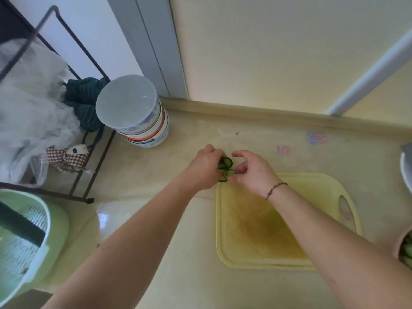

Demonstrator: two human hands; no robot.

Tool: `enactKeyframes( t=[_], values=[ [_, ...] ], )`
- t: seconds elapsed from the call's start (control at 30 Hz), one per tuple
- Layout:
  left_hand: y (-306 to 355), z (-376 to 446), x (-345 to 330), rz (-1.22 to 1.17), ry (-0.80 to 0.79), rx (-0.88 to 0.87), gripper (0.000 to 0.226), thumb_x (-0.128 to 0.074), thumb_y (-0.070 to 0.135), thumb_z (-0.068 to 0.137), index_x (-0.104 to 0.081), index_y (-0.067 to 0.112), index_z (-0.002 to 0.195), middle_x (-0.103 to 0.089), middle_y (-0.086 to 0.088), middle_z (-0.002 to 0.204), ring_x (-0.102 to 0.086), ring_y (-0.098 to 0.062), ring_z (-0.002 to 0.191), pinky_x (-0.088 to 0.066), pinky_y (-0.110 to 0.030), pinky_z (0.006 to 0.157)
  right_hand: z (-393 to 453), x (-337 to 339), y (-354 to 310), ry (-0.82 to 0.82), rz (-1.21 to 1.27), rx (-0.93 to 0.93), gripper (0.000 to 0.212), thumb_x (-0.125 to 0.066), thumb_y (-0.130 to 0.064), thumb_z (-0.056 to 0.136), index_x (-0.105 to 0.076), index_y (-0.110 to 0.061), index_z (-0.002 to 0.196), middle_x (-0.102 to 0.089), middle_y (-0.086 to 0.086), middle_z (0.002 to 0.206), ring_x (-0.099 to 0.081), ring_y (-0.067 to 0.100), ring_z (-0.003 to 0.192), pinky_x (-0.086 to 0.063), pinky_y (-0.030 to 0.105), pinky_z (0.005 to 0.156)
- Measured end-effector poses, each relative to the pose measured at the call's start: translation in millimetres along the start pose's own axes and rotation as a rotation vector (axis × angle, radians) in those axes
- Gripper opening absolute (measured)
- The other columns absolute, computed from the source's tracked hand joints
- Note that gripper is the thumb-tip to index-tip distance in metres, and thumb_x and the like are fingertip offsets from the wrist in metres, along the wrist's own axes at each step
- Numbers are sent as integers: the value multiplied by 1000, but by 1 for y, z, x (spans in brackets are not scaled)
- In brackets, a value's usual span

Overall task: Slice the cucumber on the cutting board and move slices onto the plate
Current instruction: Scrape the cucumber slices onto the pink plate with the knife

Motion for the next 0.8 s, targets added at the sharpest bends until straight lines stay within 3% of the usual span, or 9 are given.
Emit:
enactKeyframes(
  t=[0.1,0.2,0.33,0.4,0.5,0.6,0.73,0.8],
  values=[
    [-2,-9,1,-110,45,16,33,-64,8,95,-60,11,128,-58,-8,119,-56,-22,105,-44,-24,86,-2,-2,-3,9,10,25,65,-79,-16,79,-50,-28,136,-66,-6,88,-62,4,80,-44,13,67],
    [-13,-21,4,-276,76,87,25,-67,17,96,-65,15,121,-66,1,104,-57,-11,88,-40,-10,68,-9,-1,-2,0,78,19,55,-80,-17,78,-57,-29,127,-68,-5,90,-65,8,82,-51,18,73],
    [-16,-41,-2,-639,44,114,20,-69,17,97,-68,15,116,-67,11,86,-58,5,67,-42,-12,65,-22,-3,0,-46,156,-7,52,-81,-18,77,-59,-29,123,-70,-6,86,-66,6,76,-51,20,69],
    [-8,-49,-7,-732,10,75,21,-73,16,93,-69,16,114,-69,11,86,-59,6,67,-46,-13,67,-30,-5,2,-44,136,-4,54,-82,-19,77,-58,-29,123,-70,-5,83,-64,6,71,-49,20,64],
    [1,-57,-15,-566,-26,30,25,-79,26,88,-71,24,111,-72,11,93,-65,-4,85,-51,-18,76,-46,-4,7,-6,62,33,53,-83,-20,75,-59,-32,121,-70,-4,78,-61,3,64,-50,17,61],
    [6,-62,-21,-437,-40,29,16,-76,27,91,-69,27,105,-69,11,91,-63,-6,84,-46,-11,70,-66,4,23,-21,63,32,54,-82,-17,76,-58,-36,120,-70,-6,77,-63,1,64,-52,13,66],
    [5,-74,-29,-382,-34,77,16,-73,29,92,-69,27,107,-67,7,91,-62,-10,81,-50,-18,68,-71,53,59,254,-152,-7,30,-74,-16,84,-68,-25,112,-65,-12,81,-60,1,70,-44,6,66],
    [8,-81,-36,-371,-56,82,18,-74,31,92,-70,26,110,-69,6,94,-63,-11,86,-52,-22,72,-67,66,67,325,-308,8,24,-71,-21,87,-71,-21,110,-59,-12,85,-54,2,70,-45,17,71]
  ],
)
Point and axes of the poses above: each hand's wrist, its own z-axis towards the middle knuckle, its own x-axis out of the back of the hand, y = z × x, the point moved 7 cm from there along z, towards the middle knuckle
